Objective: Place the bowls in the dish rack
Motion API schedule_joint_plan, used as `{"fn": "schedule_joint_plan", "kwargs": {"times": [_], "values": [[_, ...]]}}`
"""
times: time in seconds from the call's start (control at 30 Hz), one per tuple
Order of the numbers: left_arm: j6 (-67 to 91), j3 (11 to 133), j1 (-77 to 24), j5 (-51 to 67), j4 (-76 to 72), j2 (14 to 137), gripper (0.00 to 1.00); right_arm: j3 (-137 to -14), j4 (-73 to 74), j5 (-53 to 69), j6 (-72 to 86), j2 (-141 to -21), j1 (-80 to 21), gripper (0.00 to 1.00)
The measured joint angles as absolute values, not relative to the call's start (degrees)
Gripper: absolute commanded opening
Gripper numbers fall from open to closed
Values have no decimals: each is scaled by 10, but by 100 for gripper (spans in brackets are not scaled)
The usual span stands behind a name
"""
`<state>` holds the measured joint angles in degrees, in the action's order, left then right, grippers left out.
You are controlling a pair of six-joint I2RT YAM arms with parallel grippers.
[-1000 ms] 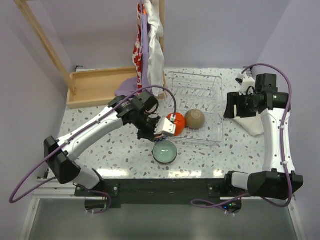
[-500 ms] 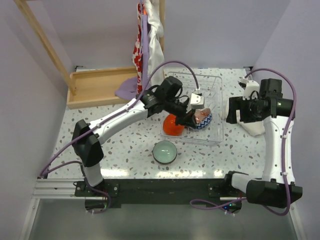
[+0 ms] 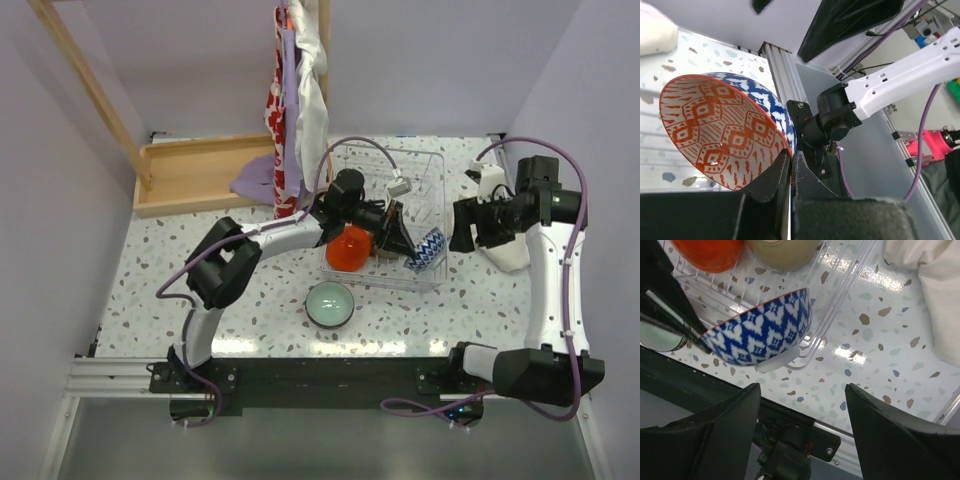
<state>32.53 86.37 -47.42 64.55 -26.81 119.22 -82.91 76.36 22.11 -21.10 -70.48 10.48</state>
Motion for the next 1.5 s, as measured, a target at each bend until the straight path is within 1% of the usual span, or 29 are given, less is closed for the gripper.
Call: {"fn": "schedule_joint_plan", "kwargs": {"times": [0.07,0.1,0.13,0.2,0.27,0.37,0.53,0.8,1.03,1.23,1.33,1.43,1.5], "values": [[341,864,-468,645,-279,1206,0,-825,764,223,-229,-703,105,47],[345,865,-465,644,-278,1212,0,-818,764,224,-236,-701,105,30],[349,866,-462,644,-278,1217,0,-811,764,225,-243,-700,105,23],[350,872,-458,643,-278,1228,0,-790,764,226,-256,-698,105,11],[350,881,-454,642,-278,1240,0,-768,763,228,-268,-697,105,7],[350,892,-450,640,-277,1256,0,-741,761,228,-285,-697,105,4],[350,899,-436,636,-275,1274,0,-712,745,233,-301,-706,102,4],[350,918,-428,621,-262,1303,0,-646,666,235,-282,-739,35,2],[351,918,-423,618,-254,1305,0,-660,585,214,-257,-836,23,0],[359,918,-412,618,-261,1311,0,-691,550,203,-253,-891,22,0],[364,920,-409,620,-267,1318,1,-693,536,206,-244,-905,17,0],[364,922,-409,620,-267,1319,4,-693,529,214,-235,-916,10,1],[364,924,-407,620,-265,1321,11,-694,529,217,-230,-923,4,1]]}}
